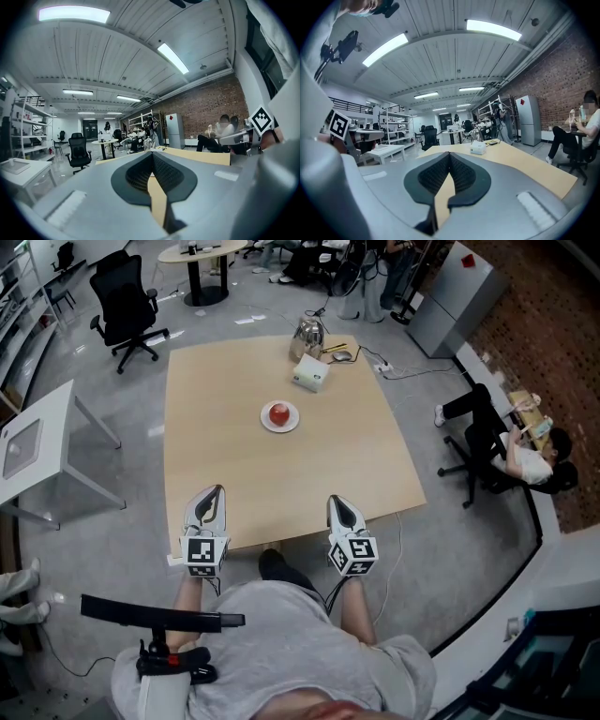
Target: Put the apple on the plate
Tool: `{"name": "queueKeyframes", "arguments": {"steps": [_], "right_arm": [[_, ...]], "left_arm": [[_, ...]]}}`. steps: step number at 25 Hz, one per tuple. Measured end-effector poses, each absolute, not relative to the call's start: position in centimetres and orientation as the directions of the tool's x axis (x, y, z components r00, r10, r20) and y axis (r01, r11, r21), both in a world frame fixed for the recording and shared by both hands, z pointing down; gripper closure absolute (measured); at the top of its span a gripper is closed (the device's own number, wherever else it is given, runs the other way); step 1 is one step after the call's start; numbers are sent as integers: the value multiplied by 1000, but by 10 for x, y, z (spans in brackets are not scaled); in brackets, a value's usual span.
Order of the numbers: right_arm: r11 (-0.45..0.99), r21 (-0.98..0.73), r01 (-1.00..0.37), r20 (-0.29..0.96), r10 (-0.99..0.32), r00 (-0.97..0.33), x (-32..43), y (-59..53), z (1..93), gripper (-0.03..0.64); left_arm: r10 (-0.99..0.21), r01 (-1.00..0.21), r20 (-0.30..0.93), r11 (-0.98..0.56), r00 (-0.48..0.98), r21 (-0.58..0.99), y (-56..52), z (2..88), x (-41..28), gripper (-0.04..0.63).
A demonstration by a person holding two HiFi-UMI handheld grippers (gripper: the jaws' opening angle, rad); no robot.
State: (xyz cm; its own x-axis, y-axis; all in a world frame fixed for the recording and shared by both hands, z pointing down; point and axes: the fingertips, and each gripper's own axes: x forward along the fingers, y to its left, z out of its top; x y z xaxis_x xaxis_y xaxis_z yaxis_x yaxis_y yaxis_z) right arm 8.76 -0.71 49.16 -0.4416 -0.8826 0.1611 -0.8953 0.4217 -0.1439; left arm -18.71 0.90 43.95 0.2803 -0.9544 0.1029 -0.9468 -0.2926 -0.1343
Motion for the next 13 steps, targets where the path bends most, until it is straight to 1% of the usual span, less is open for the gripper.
{"name": "queueKeyframes", "arguments": {"steps": [13], "right_arm": [[421,-146,-895,167,-881,-442,85,-9,495,611]], "left_arm": [[-955,-947,106,-290,277,-138,8,444,-192,577]]}}
